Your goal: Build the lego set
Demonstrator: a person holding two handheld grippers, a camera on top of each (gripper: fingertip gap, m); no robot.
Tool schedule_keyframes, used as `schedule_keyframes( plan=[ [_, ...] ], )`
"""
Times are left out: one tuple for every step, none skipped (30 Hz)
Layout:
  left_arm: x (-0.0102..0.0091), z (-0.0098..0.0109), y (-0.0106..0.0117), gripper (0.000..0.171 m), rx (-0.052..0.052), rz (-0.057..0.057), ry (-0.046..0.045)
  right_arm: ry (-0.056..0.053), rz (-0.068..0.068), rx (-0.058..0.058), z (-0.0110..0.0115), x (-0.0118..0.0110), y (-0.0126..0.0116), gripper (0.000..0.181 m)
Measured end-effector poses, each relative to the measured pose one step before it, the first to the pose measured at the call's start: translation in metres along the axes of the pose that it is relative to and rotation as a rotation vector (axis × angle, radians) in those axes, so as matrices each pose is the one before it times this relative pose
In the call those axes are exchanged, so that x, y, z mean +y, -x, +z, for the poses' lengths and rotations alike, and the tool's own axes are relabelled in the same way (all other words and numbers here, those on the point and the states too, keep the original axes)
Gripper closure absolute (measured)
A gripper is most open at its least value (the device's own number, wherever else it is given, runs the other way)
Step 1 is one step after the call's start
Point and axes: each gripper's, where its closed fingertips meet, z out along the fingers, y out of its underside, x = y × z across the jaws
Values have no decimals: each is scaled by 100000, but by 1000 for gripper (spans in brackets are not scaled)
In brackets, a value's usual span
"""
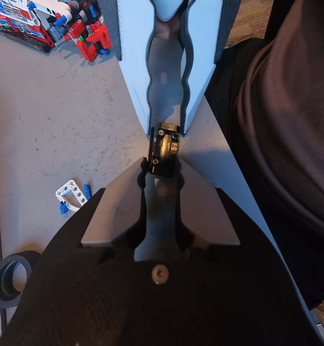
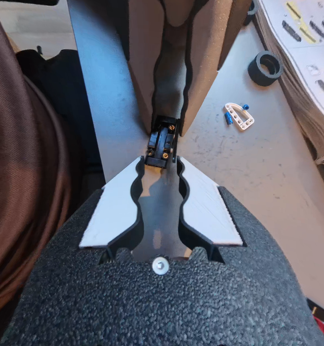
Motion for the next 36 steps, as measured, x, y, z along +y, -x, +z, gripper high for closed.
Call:
schedule_keyframes(
  plan=[
    [6,8,-48,144,602,-210,96,-1085,-3335,1295,-29,-86,37,148],
    [9,1,-45,144,510,-208,80,-845,-2723,915,-14,-60,-3,148],
    [7,3,-10,144,330,-208,55,-443,-888,104,3,-34,6,148],
    [5,-11,-4,144,241,-152,57,-424,514,-579,29,-3,3,148],
    [2,-1,-10,144,115,88,13,-932,1240,-1081,27,17,1,148],
    [-2,0,-20,144,125,246,5,-1113,2023,-1558,35,30,25,148],
    [1,-5,-35,144,284,366,-23,-773,2098,-1739,24,48,12,148],
    [-6,7,-71,144,669,170,-2,-174,1274,-1580,16,39,15,148],
    [-8,8,-24,145,593,-205,75,37,658,-1307,32,14,21,148],
    [5,15,-19,145,597,-275,160,-16,161,-766,46,-11,11,148],
    [-27,23,-90,145,927,-90,63,-54,45,-486,31,-21,1,148],
    [-28,41,-95,145,869,-27,122,-29,-84,-326,19,0,1,149],
    [-33,40,-69,145,528,179,268,-61,-186,-99,4,-10,11,149],
    [-35,33,-13,145,184,332,159,-125,-245,126,-1,-14,-5,149],
    [-28,36,-8,145,184,134,94,-95,-218,252,-4,3,-9,149],
    [-51,45,18,145,62,73,68,-35,-109,278,-1,-9,-7,149],
    [-56,54,27,145,-372,490,6,-105,-139,281,12,-11,-18,149],
    [-68,55,14,145,-489,799,-70,-127,7,126,14,-13,4,149],
    [-54,41,-1,144,-287,527,102,-50,403,-170,15,-8,2,150],
    [-25,18,-2,144,77,101,274,97,721,-577,31,13,13,150],
    [1,8,-1,144,210,15,282,58,615,-641,13,14,4,150],
    [2,10,2,144,137,-38,140,-29,200,-331,-1,9,1,150],
    [4,-1,-12,145,130,-333,-5,-100,-430,156,3,-5,-1,150],
    [31,-23,-31,145,195,-428,-317,-151,-1113,588,-16,-25,9,150],
    [19,-19,-51,144,116,-390,-562,-135,-1660,935,-11,-20,4,150],
    [14,-24,-25,144,-75,-155,-477,-141,-1894,1087,-23,-37,-6,150],
    [3,-21,8,144,-252,132,-192,-118,-1677,891,-17,-27,8,151],
    [-5,6,49,143,-345,-7,13,-88,-1192,517,-20,-20,14,151],
    [3,-4,58,143,-316,-420,129,-102,-901,578,-28,-15,-25,152],
    [24,-15,32,142,-175,-721,64,-89,-771,609,-28,3,-38,152],
    [46,-43,17,142,-327,-399,-119,-44,-352,313,-11,5,-17,152],
    [53,-78,10,142,-719,-88,-192,-5,-15,117,-1,-3,-8,152],
    [67,-82,14,142,-871,-220,-38,3,-24,196,-9,5,-19,152],
    [55,-69,-8,142,-730,-281,-25,18,59,118,-7,11,-22,152],
    [51,-63,29,142,-888,-240,-16,16,361,-199,-6,31,-24,152],
    [57,-76,26,142,-795,-401,62,49,754,-419,-13,34,-38,152]
  ],
)
